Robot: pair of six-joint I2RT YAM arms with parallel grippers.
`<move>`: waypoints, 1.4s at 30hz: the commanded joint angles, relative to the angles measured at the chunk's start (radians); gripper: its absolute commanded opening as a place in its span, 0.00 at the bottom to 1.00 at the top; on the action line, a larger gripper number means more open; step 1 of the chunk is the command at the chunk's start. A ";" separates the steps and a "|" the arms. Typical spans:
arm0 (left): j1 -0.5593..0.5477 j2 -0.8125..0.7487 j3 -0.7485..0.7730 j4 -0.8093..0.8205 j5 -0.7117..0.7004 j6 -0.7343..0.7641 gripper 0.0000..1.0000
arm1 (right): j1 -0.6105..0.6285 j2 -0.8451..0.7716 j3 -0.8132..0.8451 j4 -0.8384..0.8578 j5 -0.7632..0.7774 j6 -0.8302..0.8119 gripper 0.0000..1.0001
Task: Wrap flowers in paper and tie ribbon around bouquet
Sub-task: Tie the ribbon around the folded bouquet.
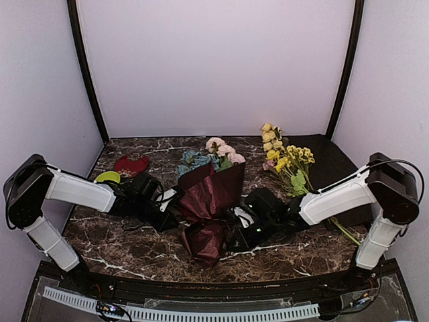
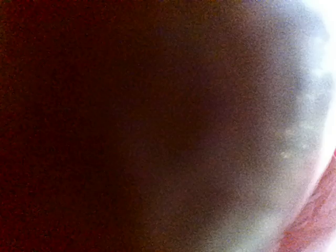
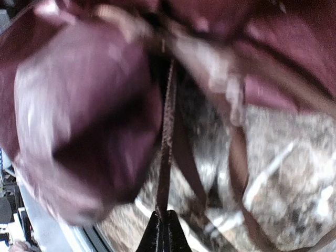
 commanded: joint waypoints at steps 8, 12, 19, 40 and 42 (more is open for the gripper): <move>0.004 0.005 -0.007 -0.005 0.010 0.021 0.00 | 0.011 -0.104 -0.075 -0.170 -0.092 -0.073 0.00; 0.003 0.008 -0.005 -0.002 0.012 0.021 0.00 | 0.013 -0.106 -0.074 -0.191 -0.088 -0.083 0.01; 0.003 0.002 -0.008 -0.005 0.014 0.021 0.00 | 0.004 -0.182 -0.056 -0.262 -0.071 -0.124 0.31; 0.000 -0.345 -0.163 0.041 -0.332 -0.300 0.88 | -0.663 -0.607 -0.058 -0.295 0.500 -0.066 0.99; 0.009 -0.372 -0.149 -0.001 -0.435 -0.326 0.94 | -0.747 -0.636 -0.061 -0.266 0.510 -0.072 1.00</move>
